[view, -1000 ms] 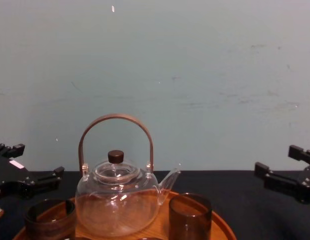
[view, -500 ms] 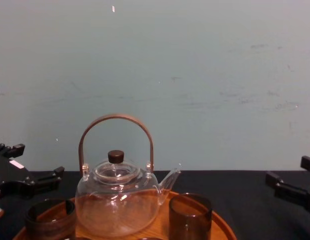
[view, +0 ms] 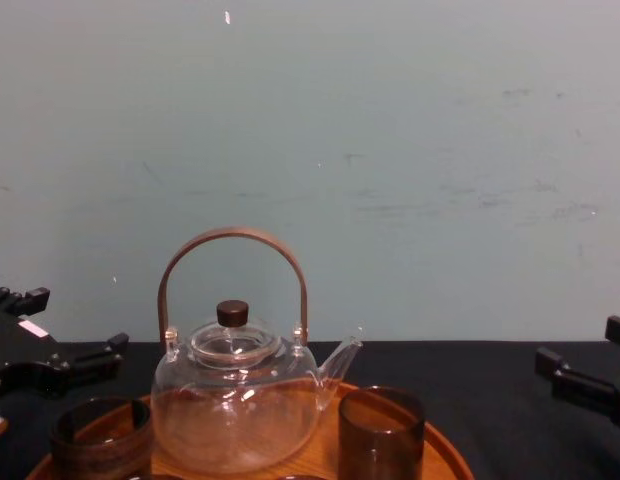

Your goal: Pick up the glass from the table and place it on the tray.

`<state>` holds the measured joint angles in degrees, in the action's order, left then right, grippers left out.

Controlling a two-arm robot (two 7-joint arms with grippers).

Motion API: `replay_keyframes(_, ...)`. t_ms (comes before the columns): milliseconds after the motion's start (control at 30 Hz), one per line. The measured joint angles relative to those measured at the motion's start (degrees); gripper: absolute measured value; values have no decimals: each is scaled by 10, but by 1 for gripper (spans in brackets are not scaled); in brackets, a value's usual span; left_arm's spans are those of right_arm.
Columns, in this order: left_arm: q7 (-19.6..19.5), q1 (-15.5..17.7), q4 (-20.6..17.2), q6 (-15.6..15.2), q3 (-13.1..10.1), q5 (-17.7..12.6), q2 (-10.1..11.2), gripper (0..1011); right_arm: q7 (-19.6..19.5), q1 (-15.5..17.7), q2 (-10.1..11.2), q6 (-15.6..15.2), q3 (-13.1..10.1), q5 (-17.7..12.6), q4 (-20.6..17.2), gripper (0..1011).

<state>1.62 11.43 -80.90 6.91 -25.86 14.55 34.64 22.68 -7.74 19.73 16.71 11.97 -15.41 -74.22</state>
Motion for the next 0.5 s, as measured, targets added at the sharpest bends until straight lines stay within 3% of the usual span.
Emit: replay_keyframes(500, 0, 0, 0, 0, 0, 0, 0, 1001, 2, 0, 1, 0, 1, -2, -1, 1002)
